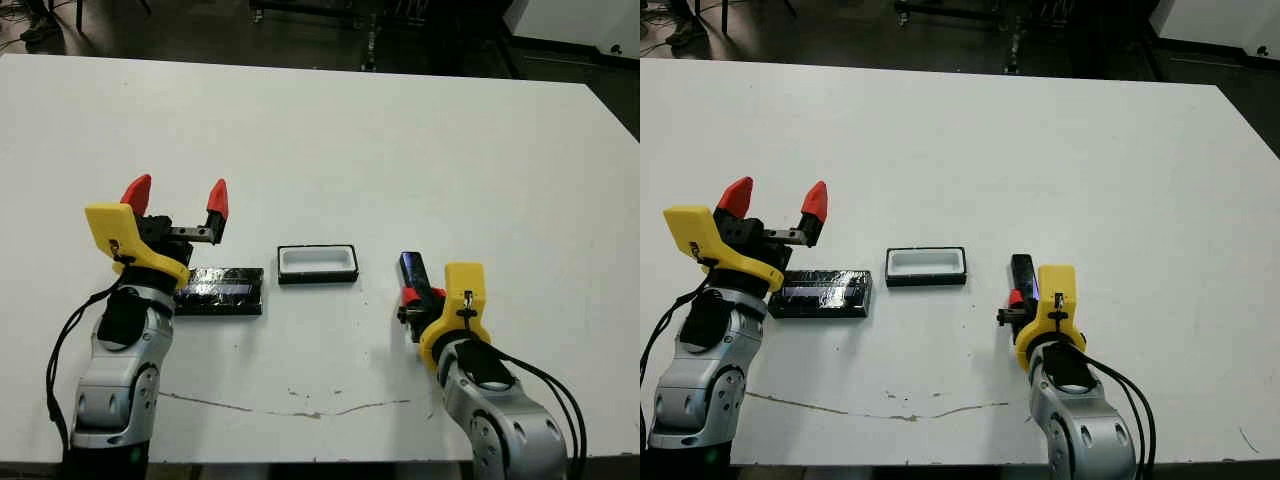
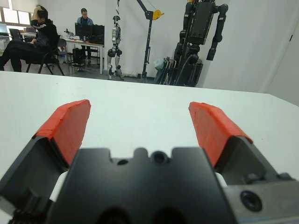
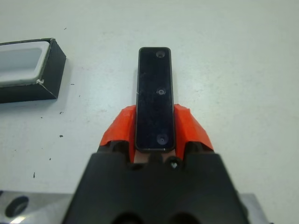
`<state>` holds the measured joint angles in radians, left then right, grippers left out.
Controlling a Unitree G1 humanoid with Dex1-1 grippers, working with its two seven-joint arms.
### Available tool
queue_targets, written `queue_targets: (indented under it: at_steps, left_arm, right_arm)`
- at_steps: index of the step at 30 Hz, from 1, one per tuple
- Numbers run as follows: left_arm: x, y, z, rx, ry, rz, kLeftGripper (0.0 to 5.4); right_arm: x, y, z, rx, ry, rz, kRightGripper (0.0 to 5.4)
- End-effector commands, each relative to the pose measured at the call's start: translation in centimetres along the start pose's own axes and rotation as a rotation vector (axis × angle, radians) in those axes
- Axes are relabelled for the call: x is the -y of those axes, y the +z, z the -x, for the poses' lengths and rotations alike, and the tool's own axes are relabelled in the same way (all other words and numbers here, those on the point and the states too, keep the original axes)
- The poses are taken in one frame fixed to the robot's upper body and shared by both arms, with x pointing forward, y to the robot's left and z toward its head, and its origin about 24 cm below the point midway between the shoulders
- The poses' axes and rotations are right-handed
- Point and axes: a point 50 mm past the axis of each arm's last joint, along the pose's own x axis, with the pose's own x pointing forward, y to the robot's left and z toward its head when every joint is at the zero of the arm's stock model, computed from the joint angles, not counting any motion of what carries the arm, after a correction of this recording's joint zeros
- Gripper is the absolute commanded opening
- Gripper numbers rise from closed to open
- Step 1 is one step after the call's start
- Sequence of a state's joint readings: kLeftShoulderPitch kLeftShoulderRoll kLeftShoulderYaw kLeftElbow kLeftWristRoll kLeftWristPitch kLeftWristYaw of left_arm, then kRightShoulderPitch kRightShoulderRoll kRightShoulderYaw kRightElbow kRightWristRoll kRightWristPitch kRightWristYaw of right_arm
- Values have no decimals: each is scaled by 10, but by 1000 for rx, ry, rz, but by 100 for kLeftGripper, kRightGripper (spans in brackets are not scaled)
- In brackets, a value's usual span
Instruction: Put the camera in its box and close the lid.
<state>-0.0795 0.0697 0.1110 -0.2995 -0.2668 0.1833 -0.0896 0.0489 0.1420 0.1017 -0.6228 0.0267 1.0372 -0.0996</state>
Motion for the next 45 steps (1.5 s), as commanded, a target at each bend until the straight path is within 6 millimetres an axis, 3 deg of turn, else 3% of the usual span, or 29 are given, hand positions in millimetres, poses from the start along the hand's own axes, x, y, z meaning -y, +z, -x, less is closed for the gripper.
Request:
queue_targets:
  at_steps: [1, 12, 18, 25, 31, 39, 45]
  left_arm:
    - [-2, -3, 2, -18, 7, -7, 540]
    - [-2, -2, 2, -18, 7, 0, 540]
    - [-1, -3, 3, -19, 5, -2, 540]
    - [-2, -5, 4, -30, 16, 2, 540]
    - [-1, -7, 5, -30, 17, 2, 540]
    - [-1, -8, 6, -39, 27, 2, 540]
    - [-1, -8, 6, -34, 23, 7, 540]
  right_arm:
    - [0, -1, 0, -17, -10, -28, 166]
    - [1, -2, 0, -14, -39, -33, 166]
    - [13, 4, 0, 70, -10, 11, 166]
    - [45, 52, -3, 301, 120, 66, 166]
    - [57, 99, -1, 440, 256, 115, 166]
    - [66, 140, -4, 417, 456, 202, 166]
    - [69, 162, -18, 343, 639, 306, 166]
